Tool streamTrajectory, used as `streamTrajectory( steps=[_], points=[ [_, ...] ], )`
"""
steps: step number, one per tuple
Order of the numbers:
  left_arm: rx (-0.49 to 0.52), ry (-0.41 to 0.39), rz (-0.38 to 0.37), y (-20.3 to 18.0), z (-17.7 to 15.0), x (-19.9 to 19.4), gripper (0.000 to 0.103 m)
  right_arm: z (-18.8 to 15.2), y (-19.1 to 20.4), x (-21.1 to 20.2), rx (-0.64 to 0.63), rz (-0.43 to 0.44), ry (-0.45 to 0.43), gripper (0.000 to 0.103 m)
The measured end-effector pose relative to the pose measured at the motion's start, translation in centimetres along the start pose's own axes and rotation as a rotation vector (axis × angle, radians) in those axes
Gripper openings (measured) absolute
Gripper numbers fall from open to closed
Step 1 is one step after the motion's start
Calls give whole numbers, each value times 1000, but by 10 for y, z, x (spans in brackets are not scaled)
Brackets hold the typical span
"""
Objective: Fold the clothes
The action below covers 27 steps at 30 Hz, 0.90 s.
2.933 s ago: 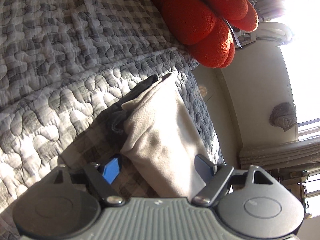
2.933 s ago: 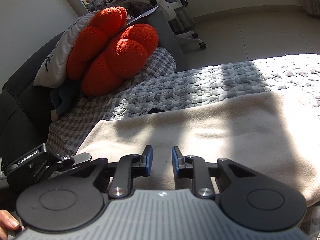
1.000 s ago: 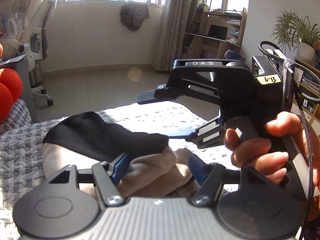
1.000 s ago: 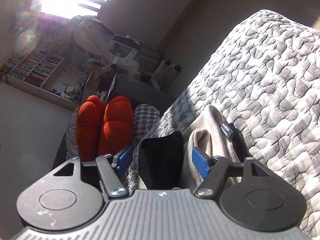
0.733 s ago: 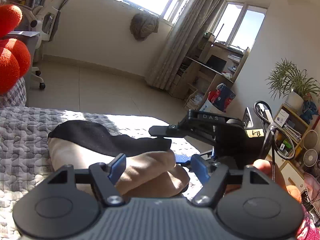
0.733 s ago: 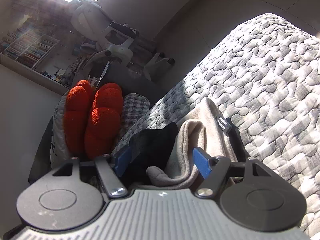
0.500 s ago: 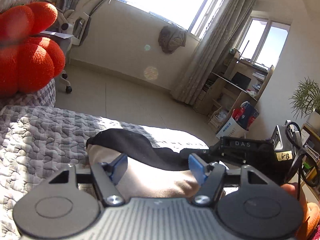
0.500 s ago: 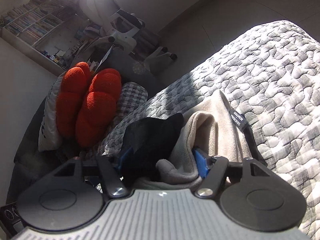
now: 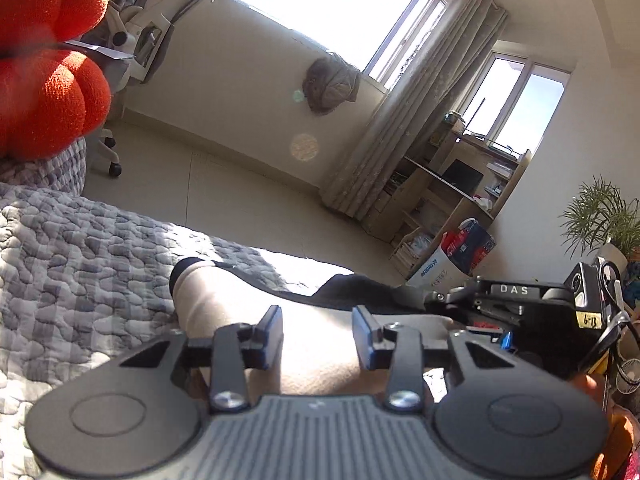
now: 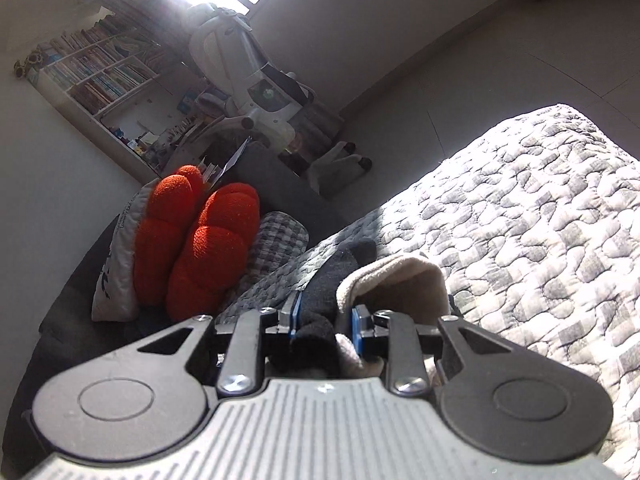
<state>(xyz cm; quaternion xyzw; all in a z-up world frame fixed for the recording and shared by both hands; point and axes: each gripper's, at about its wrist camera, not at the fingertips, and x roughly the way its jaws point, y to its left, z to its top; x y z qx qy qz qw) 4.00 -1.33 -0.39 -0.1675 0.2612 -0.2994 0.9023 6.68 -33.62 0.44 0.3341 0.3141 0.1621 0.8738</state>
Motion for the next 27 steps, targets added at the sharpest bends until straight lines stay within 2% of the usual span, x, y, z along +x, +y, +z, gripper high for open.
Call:
streamTrajectory(
  steps=[2, 3, 5, 6, 8, 10, 13, 16, 19, 22, 24, 26, 27],
  points=[
    [79, 96, 17, -8, -5, 12, 36, -9, -7, 5, -32, -83, 36, 28],
    [124, 125, 27, -13, -8, 15, 36, -12, -7, 5, -44, -87, 39, 28],
    [218, 157, 49, -21, -14, 18, 36, -18, -8, 3, -69, -95, 45, 35],
    [230, 162, 52, -22, -13, 17, 36, -17, -3, 0, -86, -103, 30, 37],
    [213, 158, 49, -20, -6, 12, 36, -14, 7, -6, -120, -119, 1, 46],
    [193, 130, 35, -16, 0, 6, 36, -12, 18, -13, -163, -127, -40, 49],
    [147, 48, 37, -8, 11, 1, 36, -10, 36, -13, -238, -100, -90, 49],
    [75, -6, 63, 0, 20, 8, 36, -10, 53, 9, -309, -104, -76, 49],
    [58, -1, 68, 2, 18, 19, 36, -15, 59, 35, -365, -123, -46, 49],
    [112, 57, 93, 0, 6, 33, 36, -21, 54, 60, -400, -175, -10, 48],
    [173, 91, 113, -1, -3, 39, 36, -25, 43, 66, -406, -227, -5, 38],
    [221, 96, 114, -1, -11, 39, 36, -29, 31, 65, -402, -255, -18, 14],
    [237, 93, 115, -1, -13, 37, 36, -30, 26, 64, -400, -269, -24, 12]
  ],
)
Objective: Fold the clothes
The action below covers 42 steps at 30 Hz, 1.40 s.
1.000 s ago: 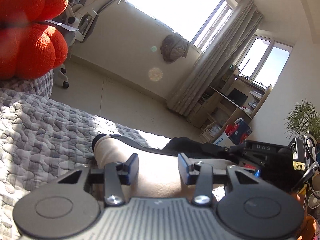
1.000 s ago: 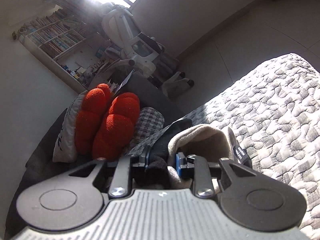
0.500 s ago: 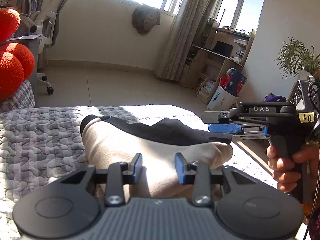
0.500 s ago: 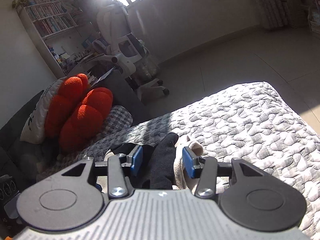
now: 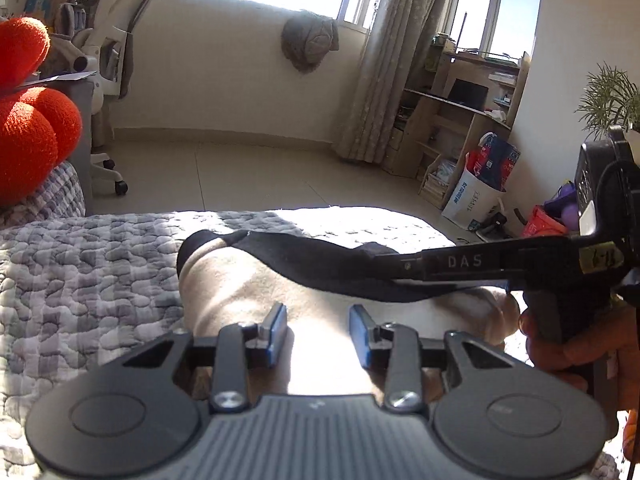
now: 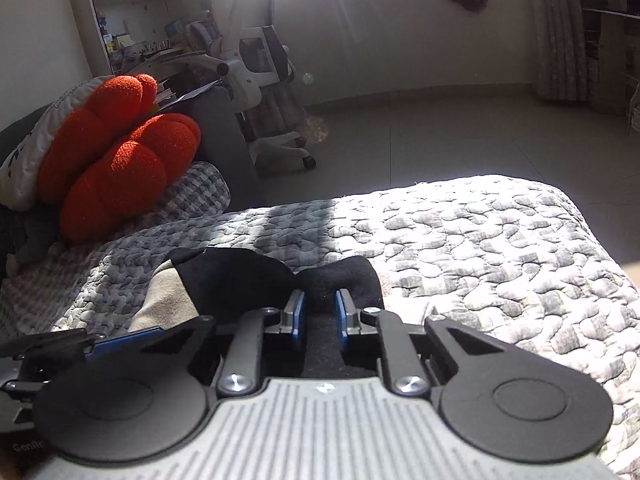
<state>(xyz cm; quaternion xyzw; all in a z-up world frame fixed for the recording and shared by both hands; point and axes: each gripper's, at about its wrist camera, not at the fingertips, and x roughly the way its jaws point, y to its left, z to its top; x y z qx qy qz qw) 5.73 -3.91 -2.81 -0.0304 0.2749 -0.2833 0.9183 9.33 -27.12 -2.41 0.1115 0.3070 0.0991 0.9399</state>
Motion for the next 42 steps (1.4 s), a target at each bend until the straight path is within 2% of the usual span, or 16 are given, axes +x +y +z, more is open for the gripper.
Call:
streamTrajectory(
  steps=[3, 5, 6, 8, 9, 13, 16, 18, 23, 27, 33, 35, 36, 38, 39, 42],
  points=[
    [-1, -7, 9, -1, 3, -8, 36, -1, 0, -10, 15, 9, -16, 12],
    [2, -34, 14, -2, 6, -18, 36, 1, 3, -23, 20, 23, -28, 25],
    [8, -48, 8, -2, 7, -24, 37, 2, 5, -30, 19, 29, -35, 27],
    [23, -65, -6, -2, 8, -32, 38, 4, 12, -48, -10, 29, -66, 46],
    [29, -66, -10, -3, 8, -34, 39, 5, 16, -55, -26, 24, -81, 48],
    [50, -34, -16, -5, 1, -36, 39, 1, 24, -67, -91, -6, -76, 49],
    [71, -9, -14, -9, -8, -34, 40, -17, 24, -55, -144, -76, 19, 49],
    [96, -9, -7, -13, -11, -35, 40, -31, 22, -51, -161, -96, 27, 52],
    [112, 0, 4, -17, -10, -45, 43, -29, 15, -62, -70, -77, 23, 59],
    [132, 39, 14, -15, -5, -56, 63, -28, 6, -76, 26, -45, 15, 67],
    [77, 176, 90, -11, 1, -58, 69, -22, -2, -91, 135, -22, 27, 74],
    [55, 210, 118, -13, 4, -58, 72, -19, -5, -96, 184, -8, 26, 81],
    [45, 219, 123, -13, 5, -58, 73, -18, -6, -97, 204, -3, 25, 83],
    [21, 225, 115, -13, 7, -59, 79, -17, -9, -98, 248, 5, 19, 100],
    [8, 226, 109, -12, 8, -60, 83, -16, -10, -99, 270, 9, 17, 103],
    [-28, 230, 86, -8, 11, -60, 93, -18, -12, -94, 306, 18, 26, 103]
  ],
)
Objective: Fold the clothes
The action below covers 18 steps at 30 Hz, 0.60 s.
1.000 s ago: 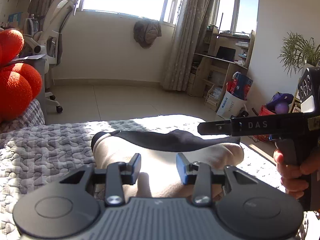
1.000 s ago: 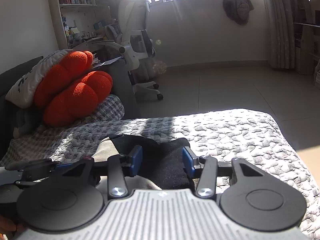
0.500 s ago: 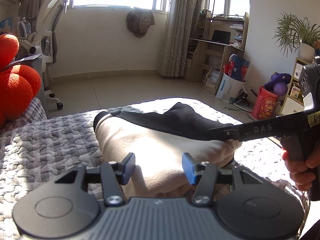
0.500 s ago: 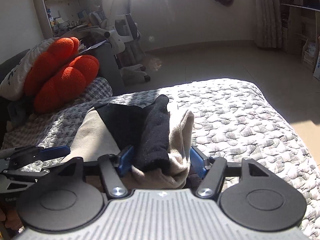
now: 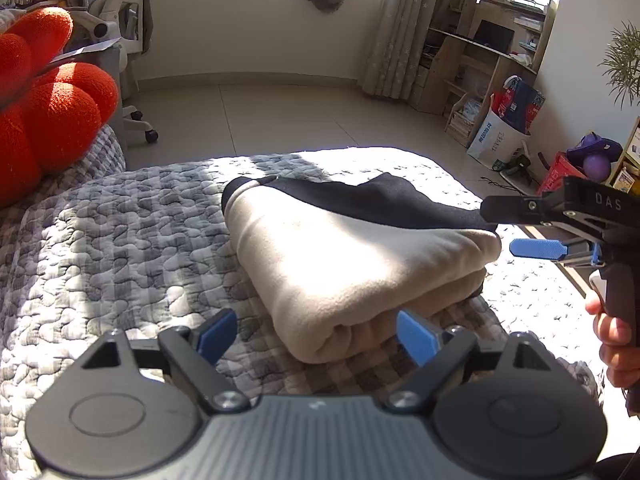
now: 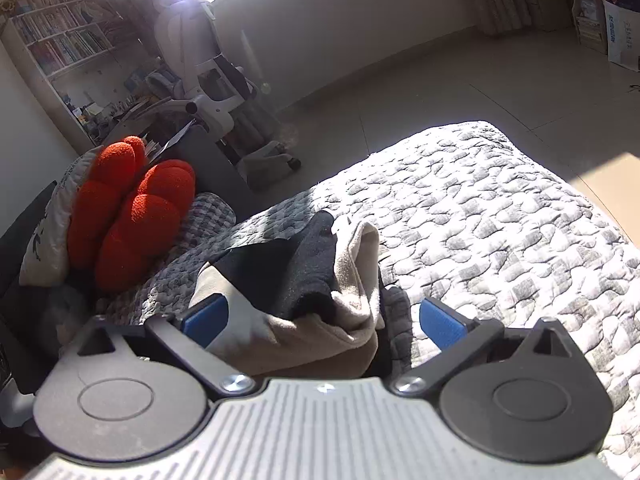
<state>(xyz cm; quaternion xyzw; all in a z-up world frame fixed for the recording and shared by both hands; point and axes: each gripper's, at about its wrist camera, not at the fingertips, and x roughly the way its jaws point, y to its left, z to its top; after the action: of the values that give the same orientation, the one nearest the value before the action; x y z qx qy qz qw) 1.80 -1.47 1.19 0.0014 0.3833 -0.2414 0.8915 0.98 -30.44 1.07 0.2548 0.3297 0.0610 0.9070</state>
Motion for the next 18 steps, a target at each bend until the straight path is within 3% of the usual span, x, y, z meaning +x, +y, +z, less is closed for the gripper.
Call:
streamTrajectory(
  steps=[3, 11, 18],
  points=[
    [-41, 10, -25, 7, 1, 3, 100, -3, -4, 8, 28, -15, 15, 103],
    [-163, 72, -18, 27, 0, 18, 101, -9, -14, 25, 122, -1, 46, 103],
    [-239, 86, -73, 36, 1, 27, 102, -12, -17, 30, 162, 22, 48, 103]
  ],
)
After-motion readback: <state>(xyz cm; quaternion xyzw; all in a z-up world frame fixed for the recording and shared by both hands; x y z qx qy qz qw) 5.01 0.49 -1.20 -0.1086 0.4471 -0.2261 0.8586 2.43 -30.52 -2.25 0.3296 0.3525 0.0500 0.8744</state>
